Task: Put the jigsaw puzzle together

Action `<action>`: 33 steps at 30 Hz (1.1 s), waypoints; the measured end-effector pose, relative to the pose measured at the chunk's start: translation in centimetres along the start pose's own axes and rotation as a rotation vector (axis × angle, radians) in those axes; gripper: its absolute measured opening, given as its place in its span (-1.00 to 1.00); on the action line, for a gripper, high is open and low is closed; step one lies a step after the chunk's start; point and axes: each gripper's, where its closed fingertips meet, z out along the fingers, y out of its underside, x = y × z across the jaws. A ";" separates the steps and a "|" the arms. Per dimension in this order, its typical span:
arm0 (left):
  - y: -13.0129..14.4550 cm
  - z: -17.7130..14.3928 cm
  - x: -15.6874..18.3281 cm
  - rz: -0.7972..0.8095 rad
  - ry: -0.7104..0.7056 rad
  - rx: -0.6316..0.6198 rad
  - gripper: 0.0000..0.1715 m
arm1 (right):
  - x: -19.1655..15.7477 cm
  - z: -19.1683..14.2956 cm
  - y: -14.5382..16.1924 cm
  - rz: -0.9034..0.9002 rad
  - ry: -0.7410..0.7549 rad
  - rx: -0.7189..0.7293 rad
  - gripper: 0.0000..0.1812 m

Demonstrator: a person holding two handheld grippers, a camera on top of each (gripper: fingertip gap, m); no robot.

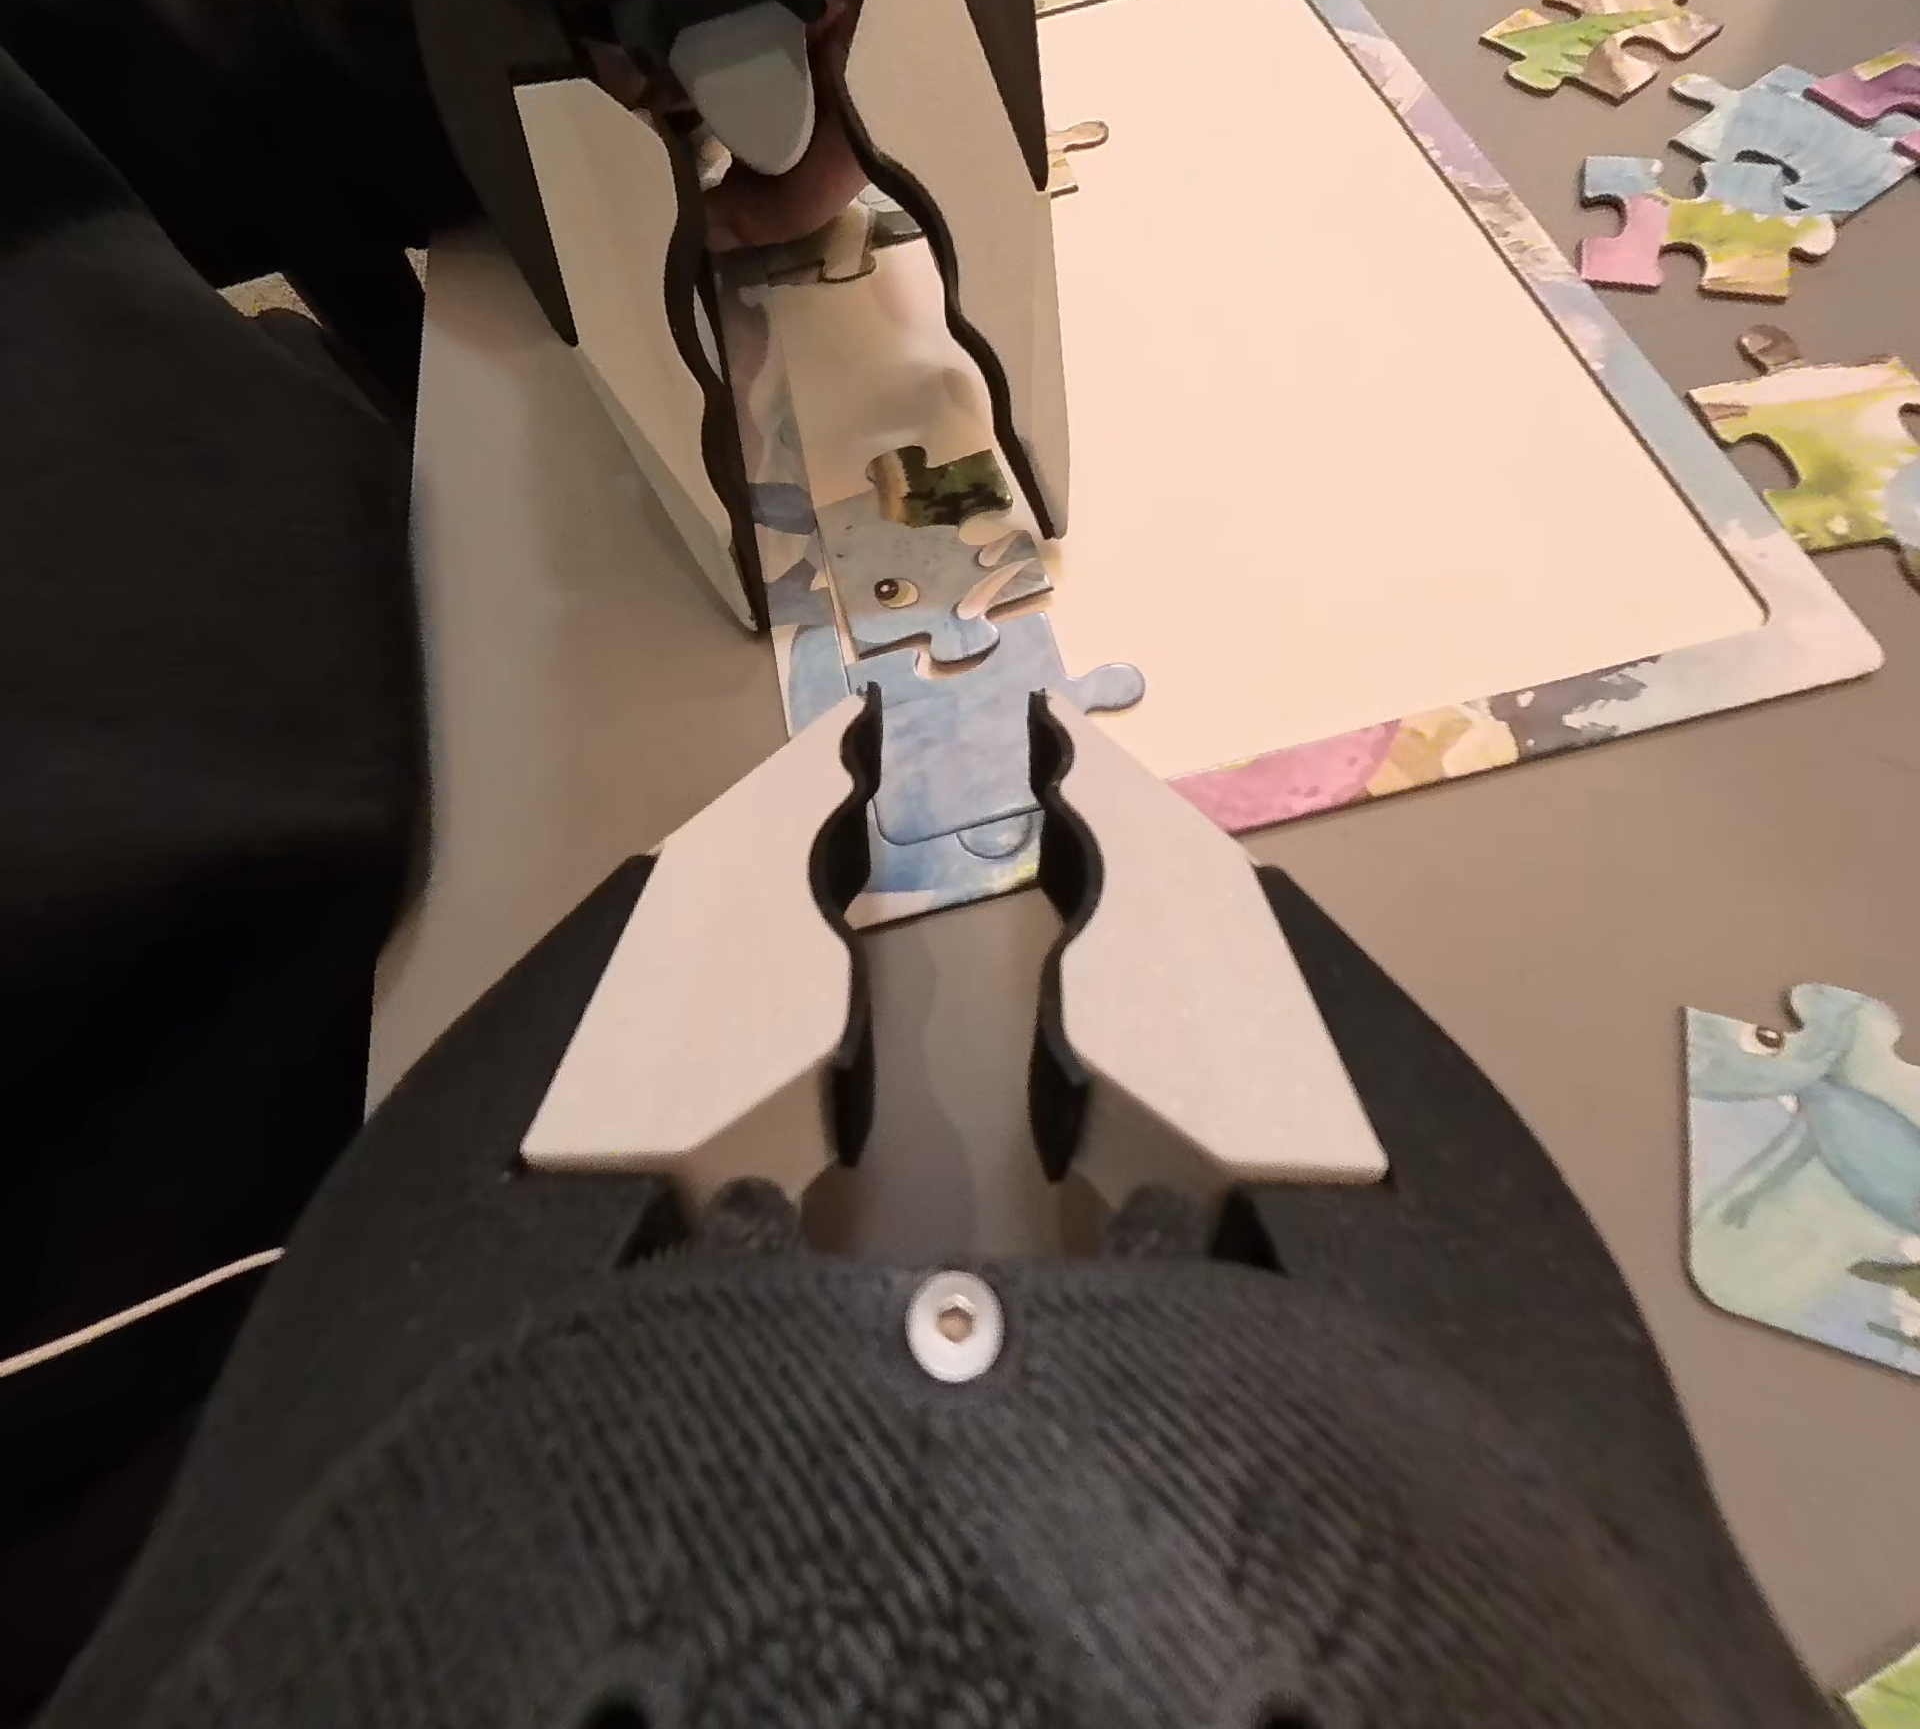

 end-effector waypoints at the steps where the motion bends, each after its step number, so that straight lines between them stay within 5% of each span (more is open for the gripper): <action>1: 0.0 0.0 0.0 0.001 -0.001 0.000 -0.22 | 0.0 0.0 0.0 -0.001 0.001 -0.001 -0.71; 29: -0.5 -0.2 0.5 0.020 0.006 0.032 -0.25 | 0.0 0.1 0.2 -0.002 0.001 -0.015 -0.74; 33: -1.1 -0.6 0.3 0.016 -0.002 0.080 -0.39 | -0.1 0.1 0.1 -0.015 0.007 -0.009 -0.80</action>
